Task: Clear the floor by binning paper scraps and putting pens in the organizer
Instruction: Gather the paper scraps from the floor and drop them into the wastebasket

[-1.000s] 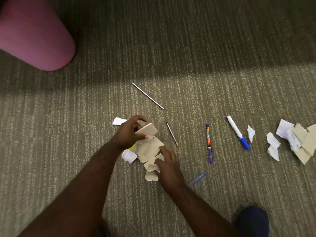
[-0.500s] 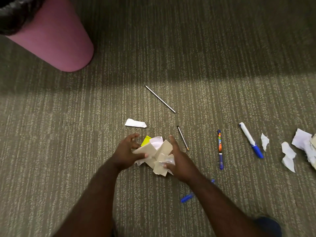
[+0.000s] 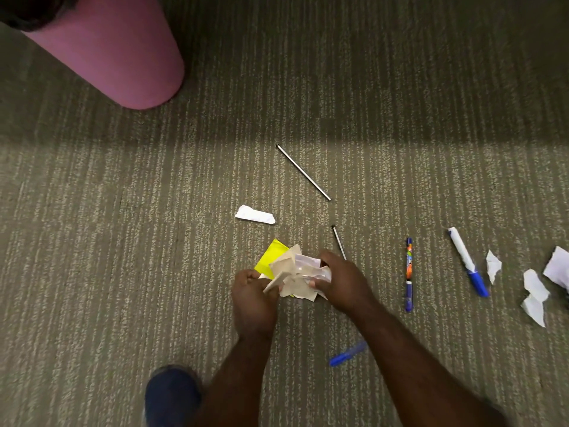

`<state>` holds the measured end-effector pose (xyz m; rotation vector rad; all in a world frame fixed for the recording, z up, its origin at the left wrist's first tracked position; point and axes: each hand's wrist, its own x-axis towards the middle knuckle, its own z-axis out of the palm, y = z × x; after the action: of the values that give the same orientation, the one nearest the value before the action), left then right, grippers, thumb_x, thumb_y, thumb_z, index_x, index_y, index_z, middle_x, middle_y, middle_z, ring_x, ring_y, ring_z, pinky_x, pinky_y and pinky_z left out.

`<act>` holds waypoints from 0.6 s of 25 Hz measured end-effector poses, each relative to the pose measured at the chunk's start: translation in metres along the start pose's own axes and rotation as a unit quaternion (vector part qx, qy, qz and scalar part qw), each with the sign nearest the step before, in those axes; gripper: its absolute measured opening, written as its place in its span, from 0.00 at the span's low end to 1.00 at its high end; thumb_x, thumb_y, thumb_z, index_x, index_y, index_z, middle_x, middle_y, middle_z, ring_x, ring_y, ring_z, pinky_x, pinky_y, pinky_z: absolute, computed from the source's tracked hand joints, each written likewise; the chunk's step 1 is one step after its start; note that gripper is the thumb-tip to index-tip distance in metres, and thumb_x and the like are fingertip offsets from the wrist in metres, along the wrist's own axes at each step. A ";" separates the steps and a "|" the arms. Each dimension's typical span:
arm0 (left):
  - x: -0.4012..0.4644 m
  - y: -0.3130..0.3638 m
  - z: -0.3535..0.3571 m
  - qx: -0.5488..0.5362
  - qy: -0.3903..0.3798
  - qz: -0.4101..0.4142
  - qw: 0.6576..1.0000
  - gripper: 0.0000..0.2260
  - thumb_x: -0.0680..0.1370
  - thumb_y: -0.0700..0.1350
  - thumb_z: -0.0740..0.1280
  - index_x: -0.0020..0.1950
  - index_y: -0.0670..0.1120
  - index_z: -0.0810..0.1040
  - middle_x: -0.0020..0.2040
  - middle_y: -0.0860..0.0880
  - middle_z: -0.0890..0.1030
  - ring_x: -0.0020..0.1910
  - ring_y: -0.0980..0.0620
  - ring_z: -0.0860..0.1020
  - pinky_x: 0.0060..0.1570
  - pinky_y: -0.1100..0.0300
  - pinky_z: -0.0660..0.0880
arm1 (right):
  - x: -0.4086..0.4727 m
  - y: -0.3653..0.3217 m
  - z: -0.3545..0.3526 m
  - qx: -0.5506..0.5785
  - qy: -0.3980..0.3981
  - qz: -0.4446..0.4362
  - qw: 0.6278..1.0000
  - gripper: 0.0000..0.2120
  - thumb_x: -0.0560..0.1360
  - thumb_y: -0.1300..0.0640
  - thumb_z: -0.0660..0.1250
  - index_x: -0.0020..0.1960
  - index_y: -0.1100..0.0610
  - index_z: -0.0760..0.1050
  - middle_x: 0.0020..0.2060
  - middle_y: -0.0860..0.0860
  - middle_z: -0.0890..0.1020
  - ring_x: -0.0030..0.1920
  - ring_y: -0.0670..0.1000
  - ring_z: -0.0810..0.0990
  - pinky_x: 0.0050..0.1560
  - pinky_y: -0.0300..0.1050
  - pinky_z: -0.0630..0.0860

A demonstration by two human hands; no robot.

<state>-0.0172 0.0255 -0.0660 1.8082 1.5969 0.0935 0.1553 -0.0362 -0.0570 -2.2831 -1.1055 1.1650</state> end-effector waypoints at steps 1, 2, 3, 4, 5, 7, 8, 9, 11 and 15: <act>-0.004 -0.001 0.000 -0.018 0.003 0.010 1.000 0.05 0.68 0.42 0.73 0.34 0.42 0.82 0.40 0.40 0.79 0.43 0.42 0.76 0.40 0.56 0.65 | -0.002 0.002 0.001 0.016 -0.002 -0.001 1.000 0.14 0.67 0.54 0.73 0.50 0.54 0.74 0.48 0.53 0.83 0.47 0.55 0.79 0.38 0.42 0.62; -0.007 -0.002 -0.002 -0.032 0.003 0.028 0.999 0.05 0.68 0.41 0.73 0.33 0.42 0.82 0.36 0.41 0.80 0.39 0.41 0.76 0.37 0.55 0.63 | -0.004 0.002 0.001 0.029 -0.010 -0.001 1.000 0.13 0.67 0.54 0.73 0.50 0.54 0.76 0.47 0.53 0.83 0.47 0.55 0.79 0.38 0.41 0.62; -0.009 -0.003 -0.004 -0.044 0.005 0.048 0.998 0.05 0.68 0.42 0.72 0.33 0.42 0.82 0.34 0.42 0.80 0.37 0.42 0.77 0.36 0.54 0.63 | -0.005 0.001 0.000 0.035 -0.020 -0.002 0.999 0.12 0.68 0.54 0.73 0.50 0.54 0.77 0.47 0.53 0.83 0.46 0.54 0.79 0.38 0.41 0.62; -0.011 -0.002 -0.008 -0.058 0.006 0.065 0.996 0.05 0.67 0.43 0.71 0.34 0.43 0.82 0.33 0.43 0.81 0.36 0.42 0.77 0.36 0.53 0.65 | -0.006 0.001 -0.003 0.040 -0.026 -0.005 0.999 0.11 0.68 0.54 0.73 0.50 0.54 0.78 0.46 0.53 0.84 0.45 0.54 0.79 0.38 0.41 0.62; -0.013 0.000 -0.012 -0.075 0.004 0.071 0.995 0.04 0.67 0.44 0.71 0.35 0.44 0.82 0.33 0.44 0.81 0.35 0.44 0.77 0.37 0.52 0.67 | -0.008 0.000 -0.007 0.047 -0.029 -0.007 0.998 0.10 0.69 0.55 0.72 0.49 0.54 0.79 0.46 0.54 0.84 0.43 0.53 0.79 0.37 0.41 0.63; -0.016 0.002 -0.023 -0.119 -0.002 0.059 0.991 0.03 0.68 0.44 0.73 0.38 0.46 0.82 0.36 0.46 0.82 0.37 0.47 0.78 0.38 0.52 0.72 | -0.016 -0.003 -0.018 0.069 -0.026 -0.004 0.997 0.10 0.69 0.56 0.72 0.50 0.54 0.80 0.45 0.52 0.85 0.42 0.48 0.79 0.36 0.39 0.65; -0.015 0.003 -0.028 -0.134 -0.004 0.054 0.989 0.03 0.69 0.44 0.74 0.41 0.48 0.81 0.38 0.48 0.82 0.38 0.49 0.79 0.38 0.52 0.73 | -0.020 -0.003 -0.024 0.077 -0.021 -0.004 0.997 0.11 0.70 0.57 0.72 0.52 0.54 0.80 0.46 0.52 0.85 0.42 0.47 0.79 0.37 0.38 0.66; -0.010 0.006 -0.034 -0.143 -0.011 0.053 0.988 0.07 0.69 0.43 0.74 0.44 0.50 0.80 0.39 0.50 0.82 0.39 0.51 0.79 0.38 0.54 0.74 | -0.024 -0.003 -0.030 0.084 -0.016 -0.002 0.996 0.11 0.70 0.58 0.72 0.53 0.54 0.80 0.46 0.51 0.85 0.43 0.47 0.79 0.39 0.38 0.68; 0.014 0.012 -0.047 -0.139 -0.048 0.061 0.987 0.15 0.69 0.43 0.74 0.51 0.55 0.73 0.39 0.54 0.81 0.37 0.55 0.79 0.36 0.57 0.73 | -0.031 -0.003 -0.040 0.104 -0.021 0.001 0.994 0.12 0.70 0.59 0.72 0.54 0.54 0.80 0.47 0.51 0.85 0.45 0.49 0.81 0.45 0.43 0.73; 0.081 0.030 -0.068 -0.062 -0.091 0.107 0.988 0.29 0.70 0.46 0.71 0.68 0.50 0.64 0.45 0.52 0.80 0.41 0.50 0.79 0.40 0.58 0.71 | -0.040 -0.004 -0.045 0.115 -0.046 -0.008 0.992 0.12 0.70 0.59 0.72 0.53 0.53 0.80 0.46 0.50 0.85 0.46 0.49 0.82 0.49 0.47 0.75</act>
<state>-0.0066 0.1292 -0.0308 1.8289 1.2418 0.1204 0.1747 -0.0633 -0.0069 -2.0623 -0.9633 1.3279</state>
